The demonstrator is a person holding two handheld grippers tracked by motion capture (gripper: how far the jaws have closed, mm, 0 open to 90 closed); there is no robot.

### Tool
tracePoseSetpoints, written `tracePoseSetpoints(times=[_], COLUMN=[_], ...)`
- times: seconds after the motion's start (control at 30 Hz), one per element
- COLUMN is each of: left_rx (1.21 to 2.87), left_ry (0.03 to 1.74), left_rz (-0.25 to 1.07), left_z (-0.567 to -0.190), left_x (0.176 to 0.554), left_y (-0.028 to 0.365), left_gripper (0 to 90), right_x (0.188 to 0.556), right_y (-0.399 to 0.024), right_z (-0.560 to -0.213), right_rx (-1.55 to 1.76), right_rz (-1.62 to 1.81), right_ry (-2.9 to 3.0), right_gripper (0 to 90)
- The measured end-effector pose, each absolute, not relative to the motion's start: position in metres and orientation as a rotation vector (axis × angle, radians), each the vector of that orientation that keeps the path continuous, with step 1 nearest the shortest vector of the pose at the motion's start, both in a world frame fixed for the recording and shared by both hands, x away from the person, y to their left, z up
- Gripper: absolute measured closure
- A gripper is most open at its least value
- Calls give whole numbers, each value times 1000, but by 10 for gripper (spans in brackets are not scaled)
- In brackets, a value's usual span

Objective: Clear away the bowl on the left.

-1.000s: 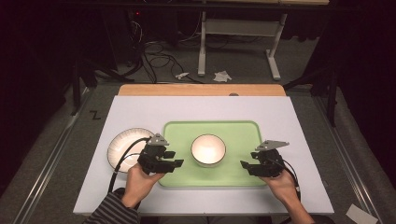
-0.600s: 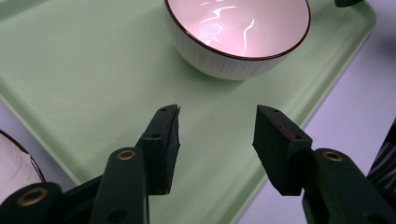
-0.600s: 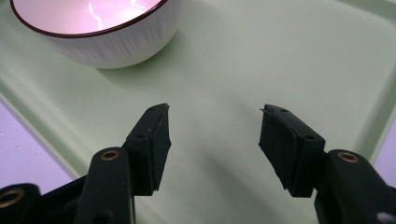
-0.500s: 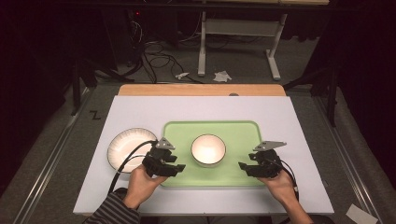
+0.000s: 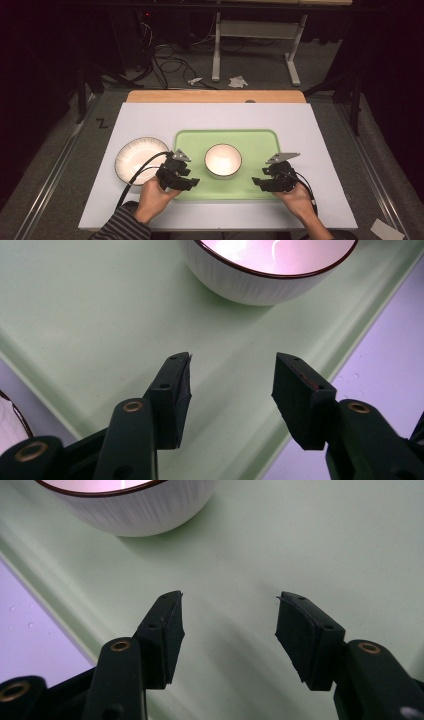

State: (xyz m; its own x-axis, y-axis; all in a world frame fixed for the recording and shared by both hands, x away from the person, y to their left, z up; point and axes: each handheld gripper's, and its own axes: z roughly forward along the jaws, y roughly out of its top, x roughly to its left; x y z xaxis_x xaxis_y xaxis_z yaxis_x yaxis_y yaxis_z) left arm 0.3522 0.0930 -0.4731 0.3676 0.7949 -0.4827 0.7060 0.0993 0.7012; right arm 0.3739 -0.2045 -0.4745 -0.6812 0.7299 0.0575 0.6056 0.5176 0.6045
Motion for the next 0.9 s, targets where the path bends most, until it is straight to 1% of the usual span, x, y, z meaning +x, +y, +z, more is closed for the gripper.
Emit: tracePoseSetpoints(times=[0.83,0.9], left_rx=[1658,1676], left_ry=[1406,1402], left_rz=[97,127], left_z=[-480,-481], left_x=[357,358], left_y=[90,91], left_gripper=[474,471], right_x=[376,376], right_y=[-198,-198], right_z=[-484,-484], right_rx=[1101,1108], right_rz=[825,820], right_ry=[2624,2623], right_gripper=[456,453])
